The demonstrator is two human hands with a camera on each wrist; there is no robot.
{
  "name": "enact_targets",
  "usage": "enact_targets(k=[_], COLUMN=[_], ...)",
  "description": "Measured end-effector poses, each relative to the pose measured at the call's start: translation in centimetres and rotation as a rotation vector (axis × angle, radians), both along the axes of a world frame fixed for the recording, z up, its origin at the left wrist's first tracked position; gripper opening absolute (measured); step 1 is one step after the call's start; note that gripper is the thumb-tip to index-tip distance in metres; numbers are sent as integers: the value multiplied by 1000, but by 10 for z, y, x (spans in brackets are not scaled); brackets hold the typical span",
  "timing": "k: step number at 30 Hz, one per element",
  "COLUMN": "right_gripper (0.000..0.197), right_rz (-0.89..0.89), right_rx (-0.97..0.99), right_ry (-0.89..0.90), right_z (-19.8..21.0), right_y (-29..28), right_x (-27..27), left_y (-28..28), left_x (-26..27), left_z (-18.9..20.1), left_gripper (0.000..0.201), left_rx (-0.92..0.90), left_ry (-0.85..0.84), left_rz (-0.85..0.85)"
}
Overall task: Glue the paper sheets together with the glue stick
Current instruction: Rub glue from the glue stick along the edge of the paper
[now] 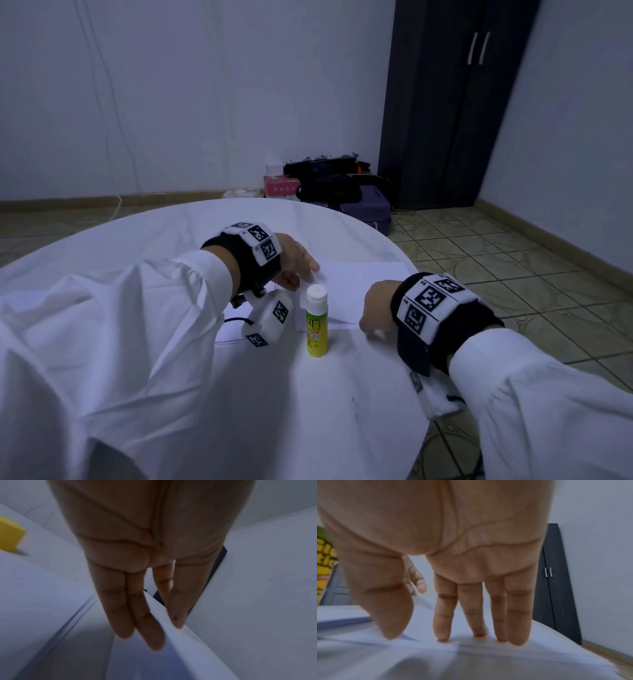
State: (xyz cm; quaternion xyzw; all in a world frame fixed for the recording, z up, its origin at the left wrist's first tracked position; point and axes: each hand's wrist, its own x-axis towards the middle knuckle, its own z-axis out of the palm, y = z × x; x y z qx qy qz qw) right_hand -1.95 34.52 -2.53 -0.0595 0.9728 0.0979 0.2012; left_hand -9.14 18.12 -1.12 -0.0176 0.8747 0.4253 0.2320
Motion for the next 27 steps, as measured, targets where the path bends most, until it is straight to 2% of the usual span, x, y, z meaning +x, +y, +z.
enact_targets(k=[2, 3, 4, 7, 9, 11, 14, 16, 19, 22, 24, 27], right_gripper=[26, 22, 26, 72, 80, 70, 49, 37, 30, 14, 14, 14], right_rz=[-60, -78, -100, -178, -164, -143, -160, -184, -239, -326, -380, -419], right_rx=[-20, -80, -152, -446, -608, -712, -754, -793, -940, -1062, -1092, -1104], right_ry=[-34, -65, -96, -129, -159, -135, -47, 21, 83, -27, -93, -93], right_z=[1, 3, 8, 16, 13, 8, 4, 7, 9, 8, 4, -6], right_y=[0, -1, -2, -1, -5, -16, -31, -34, -36, -46, -58, -79], right_x=[4, 7, 10, 21, 27, 34, 45, 53, 61, 69, 75, 81], left_y=[-5, -5, -7, -10, -16, -23, -43, -62, -97, -131, -150, -169], left_x=[5, 10, 12, 23, 28, 41, 62, 78, 106, 139, 163, 194], left_z=[-4, -3, -4, 0, 0, 2, 5, 7, 7, 4, 0, -6], left_gripper=[16, 13, 11, 22, 23, 24, 23, 33, 48, 55, 59, 64], left_rx=[-23, -13, -6, -35, -32, -34, -42, -47, -73, -112, -170, -393], left_ry=[-12, -15, -1, 51, 91, 118, 135, 152, 145, 100, 70, 67], left_rz=[-11, -2, 8, 21, 40, 52, 80, 89, 77, 36, -2, -88])
